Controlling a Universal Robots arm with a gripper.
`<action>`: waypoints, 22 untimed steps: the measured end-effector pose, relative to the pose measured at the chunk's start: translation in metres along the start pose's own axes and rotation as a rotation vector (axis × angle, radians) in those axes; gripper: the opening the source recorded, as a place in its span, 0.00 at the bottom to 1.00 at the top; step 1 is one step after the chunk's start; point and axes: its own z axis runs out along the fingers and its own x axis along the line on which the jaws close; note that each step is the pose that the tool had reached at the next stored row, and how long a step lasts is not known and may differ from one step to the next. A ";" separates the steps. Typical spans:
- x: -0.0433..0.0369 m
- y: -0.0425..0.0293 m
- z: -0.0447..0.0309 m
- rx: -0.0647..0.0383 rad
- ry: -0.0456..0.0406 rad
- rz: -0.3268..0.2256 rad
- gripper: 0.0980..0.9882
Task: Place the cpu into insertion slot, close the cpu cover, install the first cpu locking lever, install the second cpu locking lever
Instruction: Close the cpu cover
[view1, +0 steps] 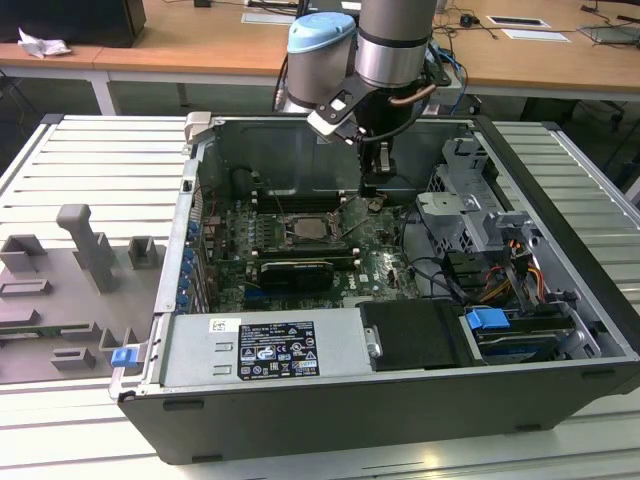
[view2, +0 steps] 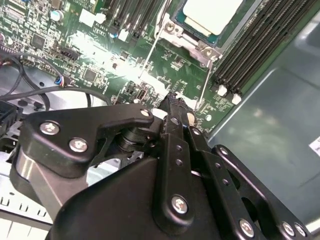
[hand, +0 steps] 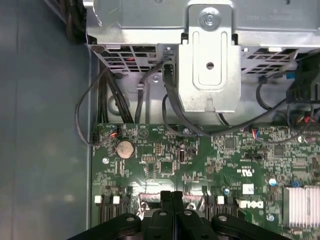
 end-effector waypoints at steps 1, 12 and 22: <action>0.0000 0.0010 0.0013 0.001 -0.0006 0.000 0.01; -0.0002 0.0111 0.0092 0.002 -0.0034 -0.002 0.01; 0.0003 0.0153 0.0207 0.009 -0.0022 -0.019 0.01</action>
